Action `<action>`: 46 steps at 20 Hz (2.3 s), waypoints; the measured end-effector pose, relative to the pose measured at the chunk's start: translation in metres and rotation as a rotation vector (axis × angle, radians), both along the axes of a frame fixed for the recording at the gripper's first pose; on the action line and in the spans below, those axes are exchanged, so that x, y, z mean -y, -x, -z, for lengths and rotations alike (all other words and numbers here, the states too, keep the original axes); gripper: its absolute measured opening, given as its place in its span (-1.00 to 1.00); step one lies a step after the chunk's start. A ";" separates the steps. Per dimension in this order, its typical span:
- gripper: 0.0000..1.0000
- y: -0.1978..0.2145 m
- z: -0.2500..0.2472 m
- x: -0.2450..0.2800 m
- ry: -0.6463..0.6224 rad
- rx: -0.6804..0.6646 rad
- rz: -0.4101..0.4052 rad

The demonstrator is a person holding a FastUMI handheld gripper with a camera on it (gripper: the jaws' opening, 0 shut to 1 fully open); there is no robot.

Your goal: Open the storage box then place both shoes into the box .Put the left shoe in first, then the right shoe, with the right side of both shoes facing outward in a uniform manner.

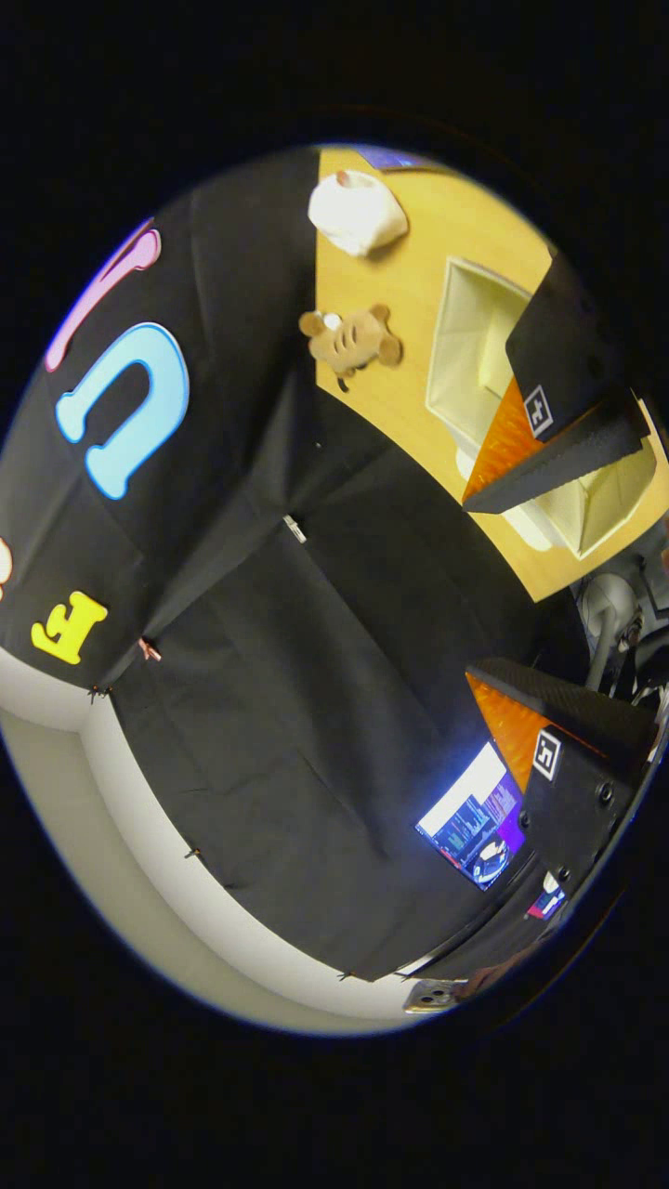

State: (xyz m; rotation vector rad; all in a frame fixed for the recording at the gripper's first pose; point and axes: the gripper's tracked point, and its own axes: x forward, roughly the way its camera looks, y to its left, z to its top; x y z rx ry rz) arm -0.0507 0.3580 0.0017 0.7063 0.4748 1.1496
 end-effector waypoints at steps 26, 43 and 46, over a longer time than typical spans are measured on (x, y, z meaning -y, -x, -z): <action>0.76 0.034 0.336 0.246 1.016 -0.099 0.387; -0.87 -0.003 0.393 0.244 1.054 -0.210 0.529; -0.87 0.004 0.376 0.242 1.023 -0.193 0.540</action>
